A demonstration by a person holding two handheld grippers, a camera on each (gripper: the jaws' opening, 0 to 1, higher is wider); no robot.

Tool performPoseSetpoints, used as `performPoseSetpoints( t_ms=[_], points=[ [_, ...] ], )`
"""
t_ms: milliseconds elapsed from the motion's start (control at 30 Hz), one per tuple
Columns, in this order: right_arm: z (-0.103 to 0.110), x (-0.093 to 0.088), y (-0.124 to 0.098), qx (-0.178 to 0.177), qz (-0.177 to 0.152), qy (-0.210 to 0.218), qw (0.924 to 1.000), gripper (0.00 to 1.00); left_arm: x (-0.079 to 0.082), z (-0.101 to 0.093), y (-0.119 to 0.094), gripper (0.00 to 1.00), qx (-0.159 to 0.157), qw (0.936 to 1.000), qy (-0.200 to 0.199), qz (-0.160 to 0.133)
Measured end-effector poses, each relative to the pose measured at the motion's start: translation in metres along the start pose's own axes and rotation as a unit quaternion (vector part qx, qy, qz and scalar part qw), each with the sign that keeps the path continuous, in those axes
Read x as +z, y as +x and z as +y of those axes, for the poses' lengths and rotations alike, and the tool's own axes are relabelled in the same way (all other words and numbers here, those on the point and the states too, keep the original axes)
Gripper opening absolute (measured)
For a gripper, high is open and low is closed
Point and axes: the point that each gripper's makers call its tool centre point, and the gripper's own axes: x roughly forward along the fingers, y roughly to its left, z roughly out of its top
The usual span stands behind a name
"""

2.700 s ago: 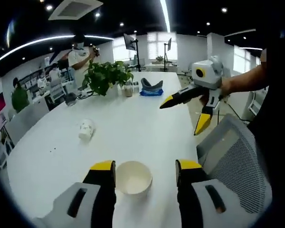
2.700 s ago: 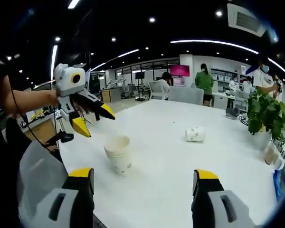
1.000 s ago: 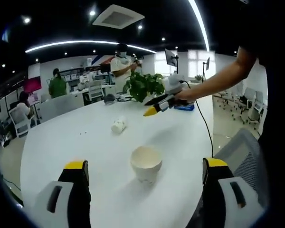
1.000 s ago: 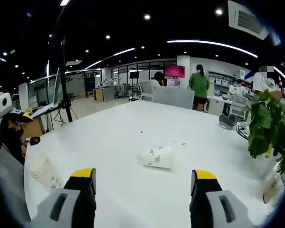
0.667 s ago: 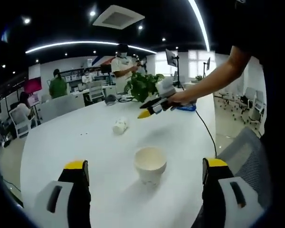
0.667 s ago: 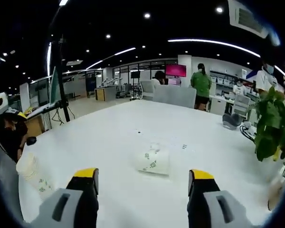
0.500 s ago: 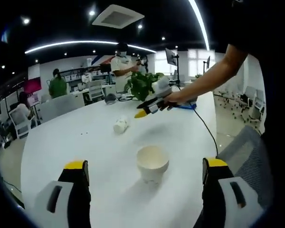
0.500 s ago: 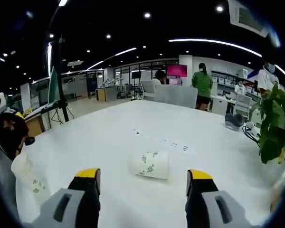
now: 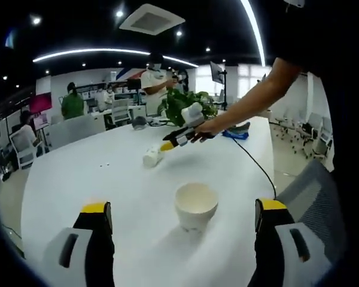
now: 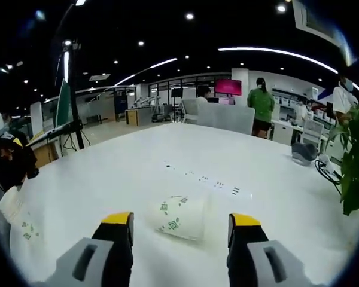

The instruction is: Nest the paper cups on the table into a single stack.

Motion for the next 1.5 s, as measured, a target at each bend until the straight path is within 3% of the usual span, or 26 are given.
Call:
performPoseSetpoints(
  t_ms=[200, 433, 667, 867, 1000, 1267, 1400, 1500],
  points=[
    [-0.013, 0.000, 0.023, 0.013, -0.003, 0.023, 0.9997, 0.56, -0.003, 0.004, 0.002, 0.99, 0.003, 1.0000, -0.006, 0.005],
    [-0.003, -0.004, 0.038, 0.054, 0.002, 0.048, 0.9974, 0.52, -0.010, 0.008, 0.003, 0.98, 0.005, 0.9998, -0.015, 0.012],
    [0.026, -0.003, 0.032, 0.093, 0.000, 0.117, 0.9887, 0.45, -0.013, 0.008, 0.006, 0.97, 0.004, 0.9996, -0.024, 0.013],
    [0.022, -0.005, 0.035, 0.101, -0.013, 0.150, 0.9835, 0.36, -0.014, 0.006, 0.006, 0.96, 0.000, 0.9996, -0.023, 0.014],
    [0.028, -0.006, 0.033, 0.108, -0.009, 0.179, 0.9778, 0.23, -0.014, 0.008, 0.005, 0.96, 0.003, 0.9997, -0.019, 0.015],
    [0.029, -0.005, 0.028, 0.114, -0.019, 0.216, 0.9695, 0.11, -0.009, 0.004, 0.009, 0.96, -0.004, 0.9998, -0.014, 0.012],
    [0.036, 0.000, 0.020, 0.121, -0.020, 0.220, 0.9677, 0.00, -0.006, 0.002, 0.009, 0.96, -0.008, 0.9999, -0.010, 0.009],
    [0.040, 0.006, 0.014, 0.122, -0.025, 0.219, 0.9678, 0.00, -0.004, 0.001, 0.008, 0.96, -0.008, 0.9999, -0.008, 0.006]
  ],
)
